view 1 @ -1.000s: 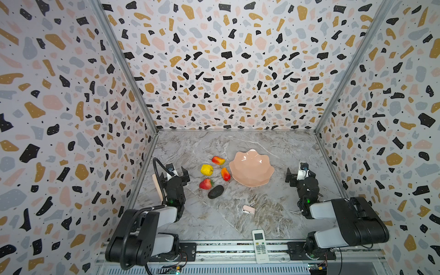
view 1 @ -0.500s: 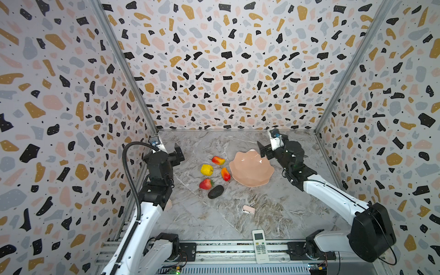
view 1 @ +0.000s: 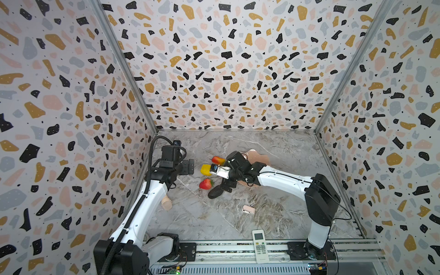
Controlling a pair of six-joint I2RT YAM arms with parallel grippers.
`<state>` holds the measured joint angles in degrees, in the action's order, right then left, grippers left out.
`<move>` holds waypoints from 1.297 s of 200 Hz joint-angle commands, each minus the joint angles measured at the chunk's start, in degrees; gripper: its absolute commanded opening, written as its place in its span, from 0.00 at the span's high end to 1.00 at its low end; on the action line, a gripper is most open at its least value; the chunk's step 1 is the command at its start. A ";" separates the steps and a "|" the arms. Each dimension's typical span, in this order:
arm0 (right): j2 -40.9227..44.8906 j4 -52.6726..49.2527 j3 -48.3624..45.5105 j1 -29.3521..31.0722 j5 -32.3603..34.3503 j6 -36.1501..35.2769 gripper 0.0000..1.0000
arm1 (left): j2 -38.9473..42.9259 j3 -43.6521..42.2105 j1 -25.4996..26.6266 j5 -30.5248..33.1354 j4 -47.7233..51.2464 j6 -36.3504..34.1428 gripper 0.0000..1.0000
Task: Place and organize the fake fruits in the fruit bowl
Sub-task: 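Reach the right gripper to the dark avocado and grasp it while the left arm lifts, then carry the avocado with the right gripper into the pink bowl and release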
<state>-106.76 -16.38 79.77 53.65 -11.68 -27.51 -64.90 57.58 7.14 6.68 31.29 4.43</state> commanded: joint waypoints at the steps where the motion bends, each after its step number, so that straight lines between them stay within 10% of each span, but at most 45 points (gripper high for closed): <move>1: -1.68 -5.92 0.63 2.45 -0.60 -6.80 0.01 | 2.12 -1.83 0.07 -2.11 -2.77 -1.55 0.00; 75: -10.77 -6.98 6.58 4.05 0.64 -9.84 0.05 | 4.49 -4.65 -1.07 -3.42 -5.96 -1.53 0.00; 131: -13.11 -6.16 9.32 4.01 0.16 -9.76 0.21 | 4.61 -4.85 -1.95 -4.13 -6.39 -1.58 0.00; 191: -12.76 -10.31 10.51 4.01 -1.13 -10.35 0.61 | 4.52 -4.85 -2.34 -4.13 -6.50 -1.55 0.00; 259: -1.22 -11.60 9.85 1.34 1.19 -11.41 0.71 | 4.92 -5.20 -2.58 -3.82 -6.55 -1.58 0.00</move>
<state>-117.82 -27.24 88.53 57.08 -11.14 -38.70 -60.66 53.12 4.91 3.42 26.50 3.60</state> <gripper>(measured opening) 0.462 0.995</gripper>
